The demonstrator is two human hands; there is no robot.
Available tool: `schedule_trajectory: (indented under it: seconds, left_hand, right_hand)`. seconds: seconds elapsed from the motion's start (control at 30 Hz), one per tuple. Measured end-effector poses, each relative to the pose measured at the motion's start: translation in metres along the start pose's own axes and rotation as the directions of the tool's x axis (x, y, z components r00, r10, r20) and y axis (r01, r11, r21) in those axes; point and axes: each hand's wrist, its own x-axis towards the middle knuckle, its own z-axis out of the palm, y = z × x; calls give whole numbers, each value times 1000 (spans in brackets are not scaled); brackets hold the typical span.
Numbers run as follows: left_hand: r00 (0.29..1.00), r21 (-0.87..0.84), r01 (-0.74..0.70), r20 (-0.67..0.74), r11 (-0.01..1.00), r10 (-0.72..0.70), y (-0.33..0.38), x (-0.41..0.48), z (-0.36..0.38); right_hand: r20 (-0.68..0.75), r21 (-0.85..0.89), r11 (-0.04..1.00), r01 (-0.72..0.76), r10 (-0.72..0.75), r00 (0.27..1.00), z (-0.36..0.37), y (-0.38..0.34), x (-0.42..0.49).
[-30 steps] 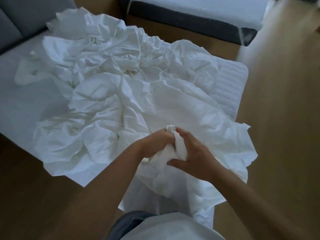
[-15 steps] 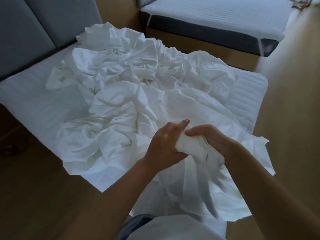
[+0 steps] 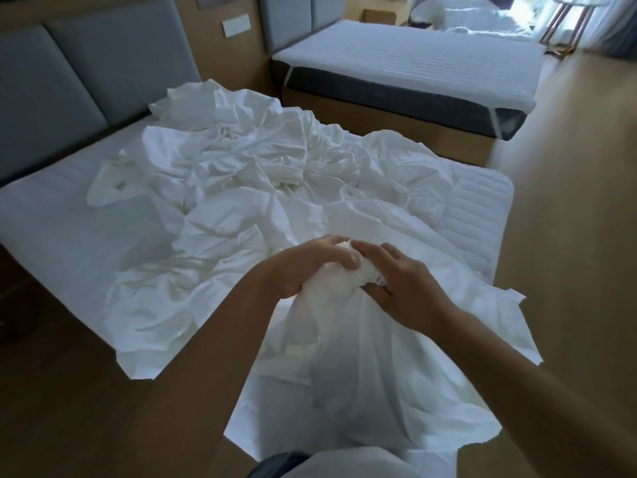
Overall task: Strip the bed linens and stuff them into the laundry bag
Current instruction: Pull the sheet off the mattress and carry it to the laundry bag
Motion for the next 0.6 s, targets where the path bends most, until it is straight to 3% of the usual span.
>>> schedule_trajectory:
  seconds: [0.03,0.1,0.17,0.2,0.23,0.3,0.33,0.37,0.4,0.47,0.5,0.57,0.6]
  left_hand:
    - [999,60,-32,-38,998,35,-2,-4,0]
    - [991,444,-32,-100,895,85,-10,-17,7]
    - [963,819,35,-181,573,200,-29,-27,27]
    - [921,906,52,-206,420,330,-39,-29,36]
    - [838,953,51,-204,299,506,-48,-29,40]
    - [569,987,-14,-124,160,813,-59,-21,37]
    - [432,989,-91,-68,118,899,-58,-15,31]
    - [338,981,-177,-15,79,941,-54,-11,23]
    - [303,971,-233,28,45,953,-47,-8,15]
    - [403,965,-258,57,54,914,-34,-8,2]
    - [494,963,-246,27,110,869,-29,-7,-4]
    - [714,931,-141,-140,337,686,-22,-5,-13]
    - [812,876,-74,-225,476,539,-18,-4,-17]
  right_hand:
    - [25,65,993,-97,96,995,-4,2,5]
    - [109,222,904,-365,348,931,-12,1,16]
    - [295,463,671,-579,499,815,-20,-6,25]
    - [414,542,516,-664,524,745,-24,-8,29]
    - [536,558,366,-745,527,660,-28,-11,32]
    - [717,489,167,-856,482,503,-32,-17,34]
    - [761,462,134,-877,448,469,-33,-20,35]
    - [780,449,125,-885,428,456,-34,-22,36]
    - [792,433,129,-892,417,445,-34,-24,38]
    - [774,372,226,-900,459,435,-35,-31,40]
    - [706,342,368,-865,506,495,-34,-33,39]
    - [428,199,770,-606,488,761,-30,-35,32]
    - [353,79,904,-420,369,860,-29,-40,25]
